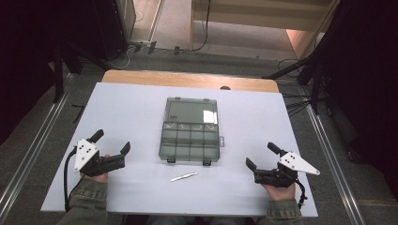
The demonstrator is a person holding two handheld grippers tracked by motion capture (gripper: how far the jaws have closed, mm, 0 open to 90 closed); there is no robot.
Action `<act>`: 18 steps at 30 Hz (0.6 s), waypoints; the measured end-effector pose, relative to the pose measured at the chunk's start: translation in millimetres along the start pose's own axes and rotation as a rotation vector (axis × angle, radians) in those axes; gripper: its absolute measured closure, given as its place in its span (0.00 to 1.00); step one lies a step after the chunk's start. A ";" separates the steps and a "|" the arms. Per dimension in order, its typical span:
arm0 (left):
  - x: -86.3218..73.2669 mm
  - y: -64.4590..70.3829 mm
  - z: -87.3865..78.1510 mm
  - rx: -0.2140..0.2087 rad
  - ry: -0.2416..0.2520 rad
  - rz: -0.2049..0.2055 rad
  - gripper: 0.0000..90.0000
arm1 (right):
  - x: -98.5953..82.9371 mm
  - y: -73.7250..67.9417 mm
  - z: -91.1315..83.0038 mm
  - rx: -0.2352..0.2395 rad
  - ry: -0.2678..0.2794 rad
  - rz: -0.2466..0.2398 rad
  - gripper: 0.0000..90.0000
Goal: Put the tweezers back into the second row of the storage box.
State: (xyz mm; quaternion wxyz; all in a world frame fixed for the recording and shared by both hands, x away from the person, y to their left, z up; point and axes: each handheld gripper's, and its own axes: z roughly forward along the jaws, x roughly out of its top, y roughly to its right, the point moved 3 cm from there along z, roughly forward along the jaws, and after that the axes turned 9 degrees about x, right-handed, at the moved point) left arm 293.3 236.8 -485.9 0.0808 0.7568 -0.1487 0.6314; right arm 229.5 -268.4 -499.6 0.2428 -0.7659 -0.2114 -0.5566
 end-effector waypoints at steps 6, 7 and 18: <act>1.5 0.3 -2.7 0.006 0.010 -0.007 0.00 | -0.4 2.1 -4.5 -0.004 0.008 0.009 0.00; 1.7 0.1 -3.0 0.007 0.012 -0.007 0.00 | -0.4 2.1 -4.5 -0.004 0.008 0.009 0.00; 1.6 0.1 -2.5 0.009 0.009 -0.005 0.00 | 0.8 -0.8 -2.6 0.004 -0.022 -0.007 0.00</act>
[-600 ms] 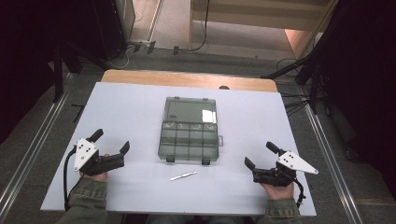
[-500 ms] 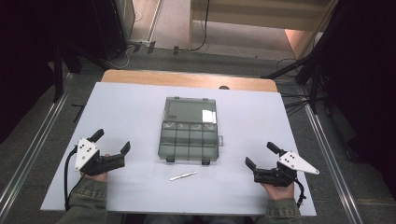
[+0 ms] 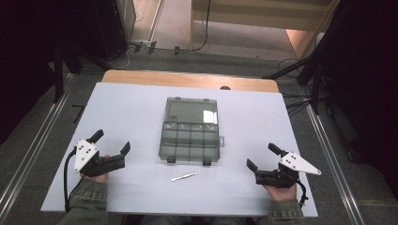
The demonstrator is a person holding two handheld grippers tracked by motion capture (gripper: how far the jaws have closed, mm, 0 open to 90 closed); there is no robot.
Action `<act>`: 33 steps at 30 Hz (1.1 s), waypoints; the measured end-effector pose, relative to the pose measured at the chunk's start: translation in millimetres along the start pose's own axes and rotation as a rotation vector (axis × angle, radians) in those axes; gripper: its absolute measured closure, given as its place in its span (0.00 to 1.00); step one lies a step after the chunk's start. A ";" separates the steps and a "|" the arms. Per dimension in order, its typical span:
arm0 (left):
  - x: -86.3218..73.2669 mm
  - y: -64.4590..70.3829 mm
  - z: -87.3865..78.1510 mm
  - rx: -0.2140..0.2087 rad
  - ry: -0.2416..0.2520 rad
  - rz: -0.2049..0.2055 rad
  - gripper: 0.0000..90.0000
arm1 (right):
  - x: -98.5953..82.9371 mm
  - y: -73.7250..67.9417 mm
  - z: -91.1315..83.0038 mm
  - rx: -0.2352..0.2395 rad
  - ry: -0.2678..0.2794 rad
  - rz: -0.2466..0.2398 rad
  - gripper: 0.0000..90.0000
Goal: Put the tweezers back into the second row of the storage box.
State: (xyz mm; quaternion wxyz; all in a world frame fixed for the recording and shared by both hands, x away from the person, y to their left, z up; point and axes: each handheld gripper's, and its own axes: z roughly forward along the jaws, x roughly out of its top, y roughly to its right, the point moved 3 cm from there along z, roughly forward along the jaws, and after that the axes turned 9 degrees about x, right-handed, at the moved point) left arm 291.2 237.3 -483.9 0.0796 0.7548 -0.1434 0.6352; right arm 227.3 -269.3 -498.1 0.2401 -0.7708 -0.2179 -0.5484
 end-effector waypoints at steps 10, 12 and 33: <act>-0.2 0.0 0.4 0.003 0.000 -0.001 0.00 | 4.4 -13.8 9.7 0.039 -0.043 -0.039 0.00; -0.3 0.0 0.4 0.003 0.000 -0.001 0.00 | 3.1 -20.0 15.6 0.058 -0.078 -0.060 0.00; -1.8 2.3 2.6 -0.011 -0.011 0.009 0.00 | -5.4 -58.5 49.5 0.199 -0.251 -0.140 0.00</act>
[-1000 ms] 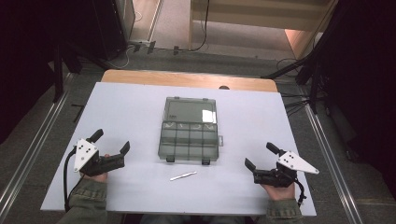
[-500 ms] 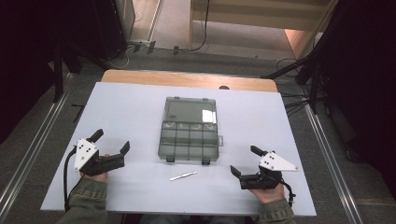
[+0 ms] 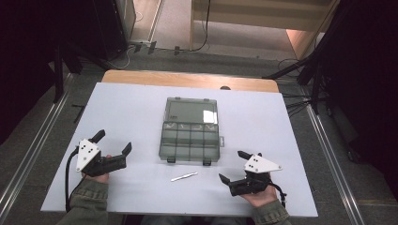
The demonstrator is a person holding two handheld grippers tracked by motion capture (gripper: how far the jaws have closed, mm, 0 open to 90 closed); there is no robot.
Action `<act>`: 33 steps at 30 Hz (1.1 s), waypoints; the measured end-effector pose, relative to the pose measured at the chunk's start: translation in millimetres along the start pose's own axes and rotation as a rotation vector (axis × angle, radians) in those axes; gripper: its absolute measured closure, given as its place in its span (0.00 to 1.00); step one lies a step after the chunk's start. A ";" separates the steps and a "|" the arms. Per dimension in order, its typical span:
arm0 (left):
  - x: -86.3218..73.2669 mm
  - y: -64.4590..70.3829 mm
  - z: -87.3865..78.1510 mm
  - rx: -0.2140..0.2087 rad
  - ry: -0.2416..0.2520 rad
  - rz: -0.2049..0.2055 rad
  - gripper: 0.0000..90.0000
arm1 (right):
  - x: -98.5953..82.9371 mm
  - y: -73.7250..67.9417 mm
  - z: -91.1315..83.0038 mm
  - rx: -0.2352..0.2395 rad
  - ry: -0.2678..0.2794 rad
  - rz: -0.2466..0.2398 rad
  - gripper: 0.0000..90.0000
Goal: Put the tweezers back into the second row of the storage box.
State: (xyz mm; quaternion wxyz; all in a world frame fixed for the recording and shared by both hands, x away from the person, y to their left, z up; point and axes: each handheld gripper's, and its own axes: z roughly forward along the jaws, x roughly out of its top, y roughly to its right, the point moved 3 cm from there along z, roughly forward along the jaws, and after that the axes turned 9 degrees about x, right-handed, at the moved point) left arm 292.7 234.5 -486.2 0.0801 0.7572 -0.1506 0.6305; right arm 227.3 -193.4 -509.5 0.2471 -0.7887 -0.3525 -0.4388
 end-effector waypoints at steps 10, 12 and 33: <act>-0.6 0.6 0.4 -0.003 -0.005 0.004 0.00 | 10.6 -14.6 17.4 0.064 -0.087 -0.061 0.00; -0.7 0.7 0.4 -0.004 -0.005 0.005 0.00 | 13.6 -16.5 18.7 0.069 -0.097 -0.075 0.00; -0.7 6.6 -4.3 -0.040 -0.011 0.004 0.00 | 52.8 -40.7 65.9 0.246 -0.331 -0.292 0.09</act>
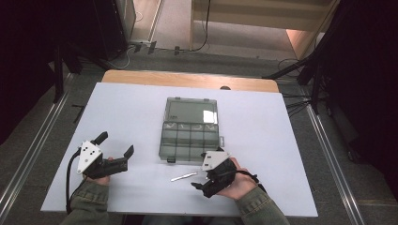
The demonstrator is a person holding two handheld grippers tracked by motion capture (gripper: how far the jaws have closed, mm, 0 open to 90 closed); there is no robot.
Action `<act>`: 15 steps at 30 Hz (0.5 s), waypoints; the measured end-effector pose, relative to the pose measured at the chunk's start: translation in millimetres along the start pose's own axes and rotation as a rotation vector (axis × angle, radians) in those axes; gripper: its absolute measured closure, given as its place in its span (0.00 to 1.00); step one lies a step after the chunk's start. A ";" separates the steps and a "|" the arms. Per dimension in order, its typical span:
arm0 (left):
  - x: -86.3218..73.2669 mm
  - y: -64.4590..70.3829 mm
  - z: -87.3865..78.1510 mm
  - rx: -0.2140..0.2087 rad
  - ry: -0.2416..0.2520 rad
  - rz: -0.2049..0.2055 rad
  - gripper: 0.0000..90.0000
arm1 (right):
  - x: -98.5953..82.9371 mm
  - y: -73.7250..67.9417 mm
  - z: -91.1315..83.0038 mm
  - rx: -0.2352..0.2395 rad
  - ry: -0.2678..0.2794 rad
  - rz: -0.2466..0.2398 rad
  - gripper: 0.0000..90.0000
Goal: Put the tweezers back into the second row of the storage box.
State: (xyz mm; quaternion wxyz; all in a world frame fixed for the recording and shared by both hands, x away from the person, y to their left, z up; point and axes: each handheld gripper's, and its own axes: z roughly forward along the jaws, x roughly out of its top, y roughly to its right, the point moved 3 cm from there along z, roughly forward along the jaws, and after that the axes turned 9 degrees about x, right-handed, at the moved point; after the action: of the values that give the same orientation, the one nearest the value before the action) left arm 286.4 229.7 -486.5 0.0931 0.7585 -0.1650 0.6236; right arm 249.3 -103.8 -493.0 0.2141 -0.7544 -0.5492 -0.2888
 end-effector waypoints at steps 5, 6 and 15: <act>-0.9 1.0 -2.1 -0.002 -0.004 0.013 0.00 | 5.8 1.3 7.1 0.043 -0.046 -0.030 0.14; -1.0 1.3 -2.5 -0.002 -0.004 0.014 0.00 | 7.3 2.0 8.5 0.051 -0.053 -0.037 0.15; -2.1 3.7 -1.9 -0.001 -0.011 0.021 0.00 | 16.3 11.2 13.2 0.108 -0.099 -0.060 0.17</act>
State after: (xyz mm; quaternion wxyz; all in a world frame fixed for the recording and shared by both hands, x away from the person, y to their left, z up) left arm 283.0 227.3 -488.4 0.0861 0.7600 -0.1737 0.6203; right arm 266.4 -87.2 -491.9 0.2181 -0.7383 -0.5963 -0.2273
